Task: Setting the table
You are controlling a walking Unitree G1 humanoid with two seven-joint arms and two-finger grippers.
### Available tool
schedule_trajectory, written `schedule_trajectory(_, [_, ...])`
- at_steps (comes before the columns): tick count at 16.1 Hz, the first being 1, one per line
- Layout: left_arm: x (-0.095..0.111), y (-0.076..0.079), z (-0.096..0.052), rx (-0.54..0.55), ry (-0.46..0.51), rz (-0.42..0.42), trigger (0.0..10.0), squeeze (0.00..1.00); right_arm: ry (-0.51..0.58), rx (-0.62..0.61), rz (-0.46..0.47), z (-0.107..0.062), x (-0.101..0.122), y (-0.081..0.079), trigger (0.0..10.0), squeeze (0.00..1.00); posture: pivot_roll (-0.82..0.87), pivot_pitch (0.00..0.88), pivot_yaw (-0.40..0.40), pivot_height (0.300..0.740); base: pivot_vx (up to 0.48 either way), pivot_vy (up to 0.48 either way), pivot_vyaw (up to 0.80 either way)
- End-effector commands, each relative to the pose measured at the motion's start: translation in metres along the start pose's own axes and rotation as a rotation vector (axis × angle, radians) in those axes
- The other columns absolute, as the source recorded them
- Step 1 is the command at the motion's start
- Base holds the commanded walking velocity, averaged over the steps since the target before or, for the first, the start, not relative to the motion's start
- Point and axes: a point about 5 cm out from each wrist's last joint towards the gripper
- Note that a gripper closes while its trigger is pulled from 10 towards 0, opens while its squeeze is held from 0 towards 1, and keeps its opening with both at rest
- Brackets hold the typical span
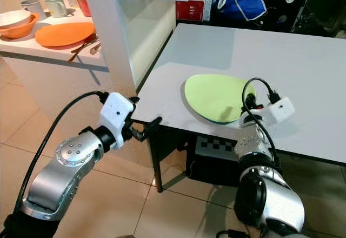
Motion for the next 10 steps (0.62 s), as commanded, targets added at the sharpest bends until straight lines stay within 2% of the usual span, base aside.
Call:
schedule_trajectory(1, [0.0, -0.014, -0.004, 0.115, -0.006, 0.024, 10.0, 0.0, 0.051, 0.064, -0.1, -0.002, 0.007, -0.006, 10.0, 0.22, -0.04, 0.0, 0.058, 0.74, 0.0, 0.0, 0.0])
schedule_trajectory(2, [-0.001, -0.016, -0.004, 0.137, -0.013, 0.033, 10.0, 0.0, 0.054, 0.076, -0.156, -0.004, 0.008, -0.005, 10.0, 0.0, -0.04, 0.0, 0.055, 0.74, 0.0, 0.0, 0.0])
schedule_trajectory(3, [-0.001, -0.019, -0.006, 0.176, -0.009, 0.049, 10.0, 0.0, 0.07, 0.118, -0.202, -0.008, 0.009, -0.008, 10.0, 0.0, -0.04, 0.0, 0.055, 0.74, 0.0, 0.0, 0.0])
schedule_trajectory(4, [-0.002, -0.027, -0.011, 0.263, -0.025, 0.05, 10.0, 0.0, 0.097, 0.251, -0.293, -0.021, 0.01, -0.021, 10.0, 0.0, -0.03, 0.0, 0.047, 0.74, 0.0, 0.0, 0.0])
schedule_trajectory(5, [-0.002, -0.031, -0.013, 0.305, -0.032, 0.051, 10.0, 0.0, 0.097, 0.314, -0.329, -0.03, 0.009, -0.027, 10.0, 0.0, -0.04, 0.0, 0.044, 0.74, 0.0, 0.0, 0.0])
schedule_trajectory(7, [-0.006, -0.043, -0.022, 0.389, -0.047, 0.092, 10.0, 0.0, -0.048, 0.501, -0.386, -0.072, -0.007, -0.05, 10.0, 0.0, -0.05, 0.0, 0.041, 0.74, 0.0, 0.169, 0.0])
schedule_trajectory(8, [-0.005, -0.044, -0.022, 0.388, -0.044, 0.11, 10.0, 0.0, -0.078, 0.512, -0.392, -0.079, -0.01, -0.052, 10.0, 0.0, -0.04, 0.0, 0.034, 0.74, 0.0, 0.458, 0.0])
schedule_trajectory(9, [0.002, -0.05, -0.015, 0.411, -0.027, 0.128, 10.0, 0.0, -0.133, 0.51, -0.387, -0.09, -0.02, -0.056, 10.0, 0.0, -0.03, 0.0, 0.035, 0.74, 0.0, 0.472, 0.0])
schedule_trajectory(10, [0.003, -0.051, -0.014, 0.425, -0.028, 0.124, 10.0, 0.0, -0.14, 0.509, -0.377, -0.092, -0.023, -0.057, 10.0, 0.0, -0.03, 0.0, 0.033, 0.74, 0.0, 0.465, 0.0])
Point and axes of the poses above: a point about 5 cm out from each wrist's last joint towards the gripper, its own z axis pointing out of the wrist towards the gripper, its own x axis along the axis of the wrist's last joint, y = z × x, and after that the axes turned 15 degrees about z, right-handed
